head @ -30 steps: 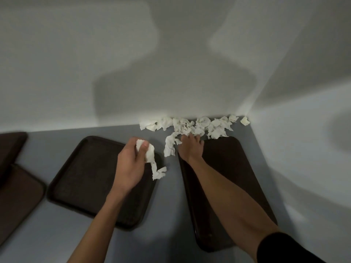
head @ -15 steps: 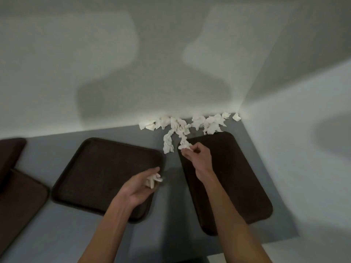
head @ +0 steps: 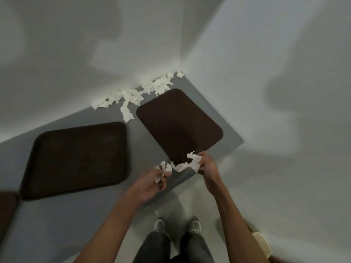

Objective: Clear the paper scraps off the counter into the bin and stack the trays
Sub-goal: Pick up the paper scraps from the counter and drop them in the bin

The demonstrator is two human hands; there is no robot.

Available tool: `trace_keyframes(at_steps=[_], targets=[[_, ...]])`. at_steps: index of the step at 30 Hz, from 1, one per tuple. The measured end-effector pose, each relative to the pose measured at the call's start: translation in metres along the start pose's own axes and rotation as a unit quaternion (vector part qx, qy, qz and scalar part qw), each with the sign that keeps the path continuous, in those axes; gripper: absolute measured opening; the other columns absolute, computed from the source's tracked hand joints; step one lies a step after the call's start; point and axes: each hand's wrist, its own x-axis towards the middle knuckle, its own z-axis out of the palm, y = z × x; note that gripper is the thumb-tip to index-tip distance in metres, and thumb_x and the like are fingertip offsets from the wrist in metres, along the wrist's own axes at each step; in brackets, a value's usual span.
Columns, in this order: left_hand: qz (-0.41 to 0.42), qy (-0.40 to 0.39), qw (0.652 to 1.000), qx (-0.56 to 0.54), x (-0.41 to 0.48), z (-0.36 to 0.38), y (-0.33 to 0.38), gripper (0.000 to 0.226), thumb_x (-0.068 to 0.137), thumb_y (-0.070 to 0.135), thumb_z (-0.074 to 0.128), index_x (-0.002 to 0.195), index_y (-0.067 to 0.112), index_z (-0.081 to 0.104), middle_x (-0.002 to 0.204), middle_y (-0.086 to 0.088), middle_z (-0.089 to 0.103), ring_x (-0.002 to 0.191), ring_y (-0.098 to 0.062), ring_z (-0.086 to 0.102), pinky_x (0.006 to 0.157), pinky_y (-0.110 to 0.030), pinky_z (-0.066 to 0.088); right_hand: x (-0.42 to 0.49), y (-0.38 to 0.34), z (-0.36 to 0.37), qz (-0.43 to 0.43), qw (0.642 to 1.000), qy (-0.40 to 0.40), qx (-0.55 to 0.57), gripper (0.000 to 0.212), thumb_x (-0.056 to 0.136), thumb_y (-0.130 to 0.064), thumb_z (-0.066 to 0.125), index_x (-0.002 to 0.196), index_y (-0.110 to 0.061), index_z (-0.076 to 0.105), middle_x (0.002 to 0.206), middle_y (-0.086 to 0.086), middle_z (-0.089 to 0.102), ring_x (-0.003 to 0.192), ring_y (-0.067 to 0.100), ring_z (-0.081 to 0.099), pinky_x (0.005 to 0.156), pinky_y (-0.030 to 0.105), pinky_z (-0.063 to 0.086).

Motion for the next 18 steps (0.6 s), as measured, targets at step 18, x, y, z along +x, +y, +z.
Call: trace_keyframes(at_steps=[18], targets=[[-0.006,0.020,0.971,0.238,0.053,0.172,-0.336,0.014,0.100,0.014,0.061,0.090,0.016,0.051,0.066,-0.003,0.043,0.049,-0.012,0.039,0.049,-0.025,0.037,-0.138,0.251,-0.324,0.131,0.977,0.129,0.108,0.015,0.098,-0.001,0.048,0.087,-0.004,0.058,0.089,0.025,0.066,0.086,0.038,0.073,0.082,0.050,0.064]])
